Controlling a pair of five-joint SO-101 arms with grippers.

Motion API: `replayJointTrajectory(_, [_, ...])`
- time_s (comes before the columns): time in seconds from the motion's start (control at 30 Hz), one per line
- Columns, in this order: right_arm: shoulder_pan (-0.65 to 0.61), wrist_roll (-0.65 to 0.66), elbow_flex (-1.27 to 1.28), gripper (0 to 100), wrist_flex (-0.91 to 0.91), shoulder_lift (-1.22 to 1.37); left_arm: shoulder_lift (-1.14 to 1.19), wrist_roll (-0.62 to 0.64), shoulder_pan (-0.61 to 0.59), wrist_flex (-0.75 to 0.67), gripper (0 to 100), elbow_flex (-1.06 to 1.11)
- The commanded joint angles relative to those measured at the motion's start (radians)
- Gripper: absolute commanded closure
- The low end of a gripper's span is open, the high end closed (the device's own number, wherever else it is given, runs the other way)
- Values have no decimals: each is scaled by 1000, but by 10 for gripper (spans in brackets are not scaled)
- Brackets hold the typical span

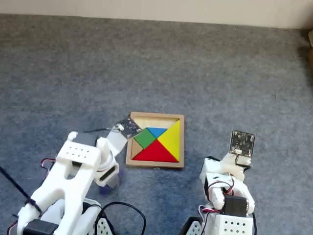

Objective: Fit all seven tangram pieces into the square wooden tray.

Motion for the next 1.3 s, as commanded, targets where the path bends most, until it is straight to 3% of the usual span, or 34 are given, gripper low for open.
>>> replayJointTrajectory(0.0, [12, 3, 99, 992, -19, -12, -8, 2, -13, -147, 769, 65])
replayJointTrajectory(0.3, [12, 3, 99, 992, -19, -12, -7, 2, -5, -144, 822, 77])
replayJointTrajectory(0.53, [12, 3, 99, 992, -19, -12, -13, 2, -5, -147, 776, 73])
replayJointTrajectory(0.9, [12, 3, 99, 992, -19, -12, -13, -6, -13, -218, 877, 33])
replayJointTrajectory(1.27, [12, 3, 99, 992, -19, -12, -16, -5, -8, 51, 916, -239])
